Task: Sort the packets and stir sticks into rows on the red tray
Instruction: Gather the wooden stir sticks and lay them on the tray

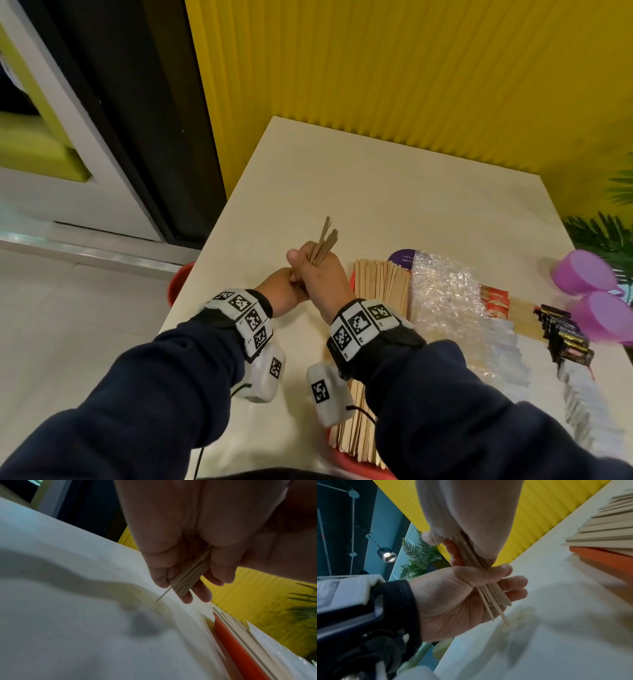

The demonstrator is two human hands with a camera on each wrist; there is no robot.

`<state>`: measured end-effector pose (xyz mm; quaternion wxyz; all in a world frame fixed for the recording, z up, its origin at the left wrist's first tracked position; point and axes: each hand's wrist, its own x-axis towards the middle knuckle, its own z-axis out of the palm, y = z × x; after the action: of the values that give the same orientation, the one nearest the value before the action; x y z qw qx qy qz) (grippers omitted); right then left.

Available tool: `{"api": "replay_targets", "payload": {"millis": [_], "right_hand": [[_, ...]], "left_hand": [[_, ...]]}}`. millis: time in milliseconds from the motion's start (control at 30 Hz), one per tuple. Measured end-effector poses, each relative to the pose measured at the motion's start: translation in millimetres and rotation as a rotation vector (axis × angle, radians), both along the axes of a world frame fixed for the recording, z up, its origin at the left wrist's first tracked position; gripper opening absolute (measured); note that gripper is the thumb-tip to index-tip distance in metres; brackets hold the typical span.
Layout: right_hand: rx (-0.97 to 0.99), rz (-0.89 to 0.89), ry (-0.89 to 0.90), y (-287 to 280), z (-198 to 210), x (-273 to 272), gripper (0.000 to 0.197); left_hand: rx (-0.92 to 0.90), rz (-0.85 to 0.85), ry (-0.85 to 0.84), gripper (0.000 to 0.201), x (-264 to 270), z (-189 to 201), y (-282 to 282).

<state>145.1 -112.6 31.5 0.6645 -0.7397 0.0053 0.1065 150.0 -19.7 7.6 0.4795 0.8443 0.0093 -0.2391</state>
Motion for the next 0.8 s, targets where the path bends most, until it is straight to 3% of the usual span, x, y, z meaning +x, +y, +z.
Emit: {"api": "replay_targets", "payload": {"millis": [100,233,533,800], "right_hand": [[-0.016,-0.016,0.022,-3.2,-3.9,1.3,0.034],[-0.014,-0.01,0.039,-4.6,-8.2,0.2,0.039],[-0.001,0.036,0.057,-2.0,-21.8,-3.5,0.026],[-0.013,0.016,0.066,-2.9,-22.2,-4.7,0.033]], "left_hand": [[0.024,-0.01,0.014,0.024,0.1,-6.9,-4.6],[0.105,-0.027,-0.033,0.009,-1.6,-3.8,-11.2],[0.192,-0.002,-0.054,0.014,-4.3,-13.7,-8.2],[0.203,0.008,-0.05,0.019,-1.4,-21.9,-8.5]]}}
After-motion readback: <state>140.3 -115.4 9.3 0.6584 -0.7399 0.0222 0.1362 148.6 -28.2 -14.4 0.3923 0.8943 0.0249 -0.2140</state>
